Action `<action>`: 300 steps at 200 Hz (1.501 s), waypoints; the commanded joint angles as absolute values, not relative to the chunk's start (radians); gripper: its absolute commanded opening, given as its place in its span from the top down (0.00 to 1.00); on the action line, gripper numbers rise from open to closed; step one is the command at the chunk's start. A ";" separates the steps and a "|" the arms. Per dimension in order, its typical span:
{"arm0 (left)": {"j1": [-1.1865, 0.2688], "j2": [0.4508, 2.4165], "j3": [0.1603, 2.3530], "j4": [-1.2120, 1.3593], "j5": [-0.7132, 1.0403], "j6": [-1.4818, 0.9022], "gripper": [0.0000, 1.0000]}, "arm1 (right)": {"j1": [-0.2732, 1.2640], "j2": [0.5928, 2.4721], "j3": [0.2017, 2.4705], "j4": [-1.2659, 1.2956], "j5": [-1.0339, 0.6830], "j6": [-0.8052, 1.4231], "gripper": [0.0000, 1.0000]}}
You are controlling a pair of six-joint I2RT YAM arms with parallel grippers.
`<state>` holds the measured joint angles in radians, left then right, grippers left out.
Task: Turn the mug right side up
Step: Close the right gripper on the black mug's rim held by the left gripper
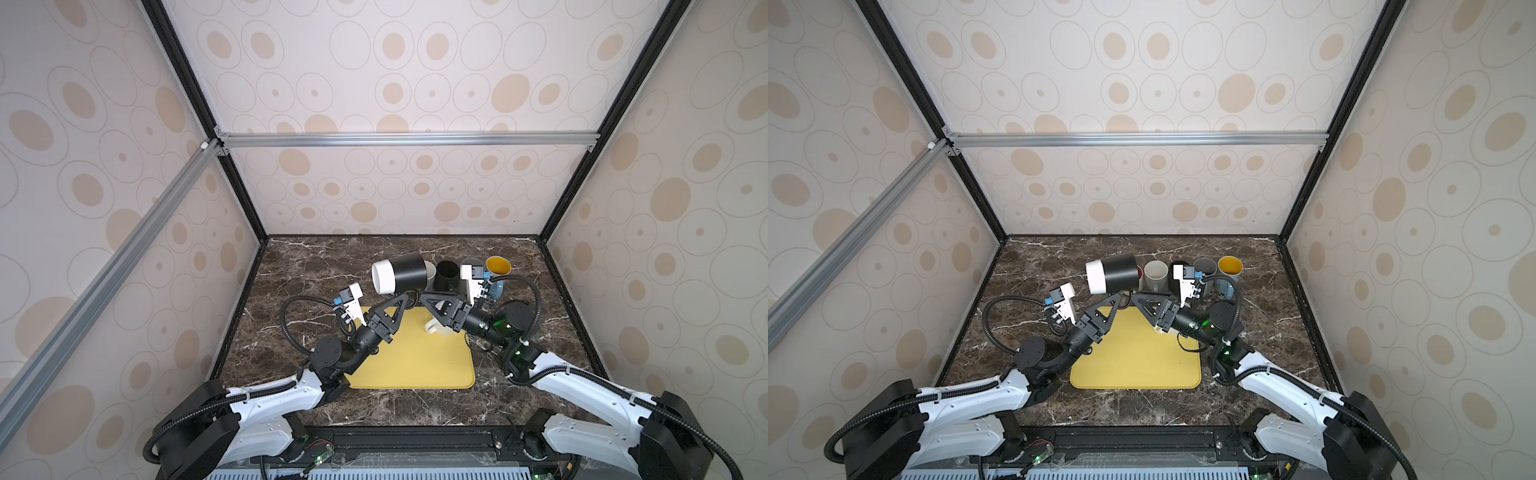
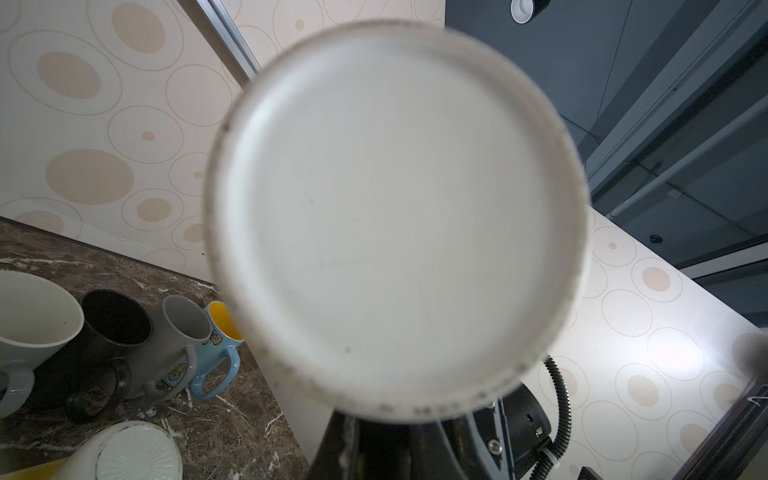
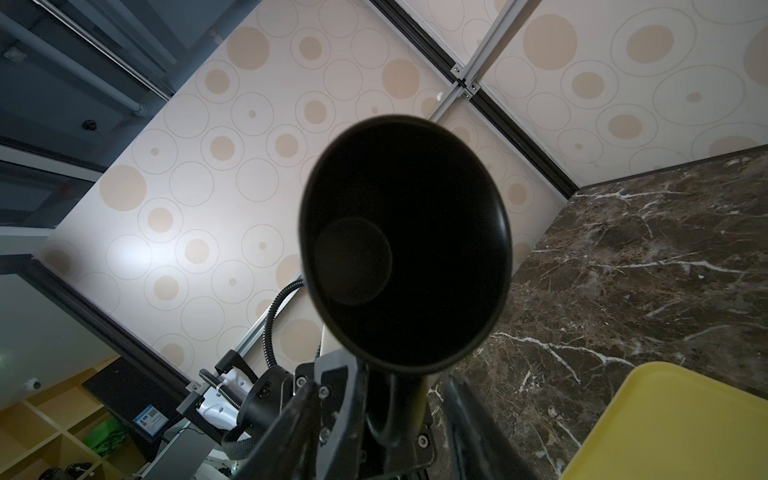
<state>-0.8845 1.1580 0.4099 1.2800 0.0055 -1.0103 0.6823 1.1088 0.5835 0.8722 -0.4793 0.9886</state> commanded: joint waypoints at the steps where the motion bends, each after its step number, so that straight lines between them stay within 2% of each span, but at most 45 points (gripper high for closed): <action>1: -0.877 1.146 0.447 1.447 0.009 -1.027 1.00 | 0.695 1.124 0.605 0.949 -0.484 1.023 0.50; 111: -0.876 1.215 0.440 1.557 0.024 -1.085 1.00 | 0.706 1.262 0.608 1.203 -0.491 1.151 0.61; 257: -0.877 1.245 0.443 1.558 0.044 -1.090 1.00 | 0.723 1.311 0.680 1.173 -0.489 1.149 0.66; 300: -0.876 1.259 0.446 1.557 0.055 -1.098 1.00 | 0.724 1.317 0.694 1.160 -0.495 1.148 0.76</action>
